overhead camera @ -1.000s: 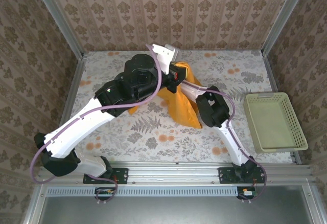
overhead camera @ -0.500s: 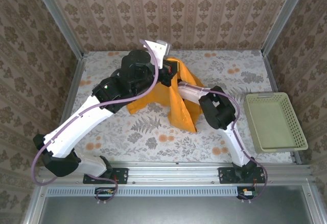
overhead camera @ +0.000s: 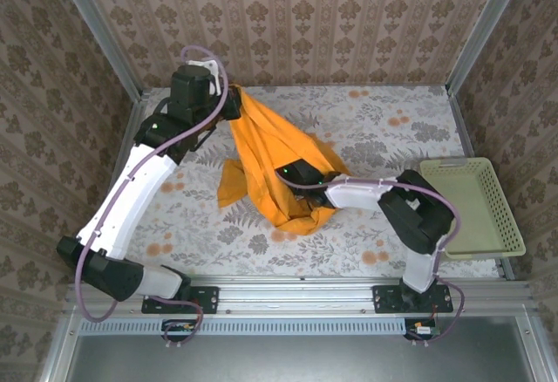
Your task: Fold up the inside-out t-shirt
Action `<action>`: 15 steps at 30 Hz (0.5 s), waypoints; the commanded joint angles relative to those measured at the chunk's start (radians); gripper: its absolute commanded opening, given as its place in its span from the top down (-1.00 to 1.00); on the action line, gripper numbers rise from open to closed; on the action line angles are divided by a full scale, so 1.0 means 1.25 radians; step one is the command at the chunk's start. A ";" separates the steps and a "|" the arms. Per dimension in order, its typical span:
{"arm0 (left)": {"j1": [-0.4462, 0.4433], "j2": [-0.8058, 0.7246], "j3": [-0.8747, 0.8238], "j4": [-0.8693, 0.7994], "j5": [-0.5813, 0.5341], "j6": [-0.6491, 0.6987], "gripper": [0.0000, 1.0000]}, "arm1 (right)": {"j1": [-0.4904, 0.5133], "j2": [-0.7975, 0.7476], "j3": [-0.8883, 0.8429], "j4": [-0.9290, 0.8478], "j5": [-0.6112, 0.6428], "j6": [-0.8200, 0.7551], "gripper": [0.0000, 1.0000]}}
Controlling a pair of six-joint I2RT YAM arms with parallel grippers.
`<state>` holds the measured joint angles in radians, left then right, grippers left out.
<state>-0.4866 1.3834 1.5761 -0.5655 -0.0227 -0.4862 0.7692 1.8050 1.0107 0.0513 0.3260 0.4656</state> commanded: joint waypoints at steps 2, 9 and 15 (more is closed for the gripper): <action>0.098 0.016 -0.044 -0.010 0.059 -0.037 1.00 | 0.031 -0.105 -0.099 0.164 -0.047 -0.030 1.00; 0.195 0.123 -0.078 -0.048 0.077 -0.039 1.00 | 0.081 -0.218 -0.204 0.258 -0.079 -0.070 1.00; 0.233 0.243 -0.093 -0.090 0.048 -0.031 1.00 | 0.088 -0.269 -0.236 0.269 -0.065 -0.064 1.00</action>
<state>-0.2211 1.6417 1.4662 -0.6285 0.0757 -0.5240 0.8810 1.5288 0.7380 0.3302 0.2382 0.3916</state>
